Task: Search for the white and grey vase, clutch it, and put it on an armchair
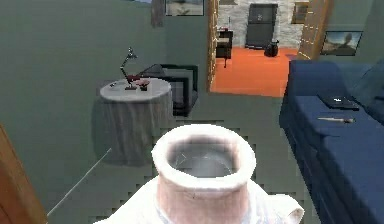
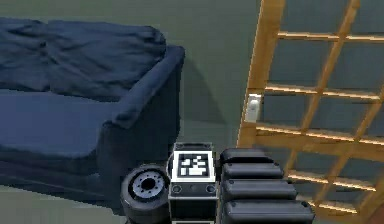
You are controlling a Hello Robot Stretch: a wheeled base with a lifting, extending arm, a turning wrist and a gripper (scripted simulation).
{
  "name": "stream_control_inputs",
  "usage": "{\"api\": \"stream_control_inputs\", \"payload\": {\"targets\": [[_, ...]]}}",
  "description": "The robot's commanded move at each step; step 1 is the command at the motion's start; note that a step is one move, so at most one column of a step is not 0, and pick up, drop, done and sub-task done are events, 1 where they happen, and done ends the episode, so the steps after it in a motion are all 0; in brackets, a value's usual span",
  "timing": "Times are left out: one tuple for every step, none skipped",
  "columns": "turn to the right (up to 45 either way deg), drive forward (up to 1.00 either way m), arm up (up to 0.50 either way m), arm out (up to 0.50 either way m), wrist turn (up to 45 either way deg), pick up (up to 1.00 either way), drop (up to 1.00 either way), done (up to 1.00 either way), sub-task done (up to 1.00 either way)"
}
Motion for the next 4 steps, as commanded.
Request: {"api": "stream_control_inputs", "payload": {"targets": [[12.0, 0.00, 0.00, 0.00, 0.0, 0.00, 0.00, 0.00, 0.00], [0.0, 1.00, 0.00, 0.00, 0.0, 0.00, 0.00, 0.00, 0.00], [0.0, 1.00, 0.00, 0.00, 0.0, 0.00, 0.00, 0.00, 0.00], [0.0, 0.90, 0.00, 0.00, 0.0, 0.00, 0.00, 0.00, 0.00]]}}
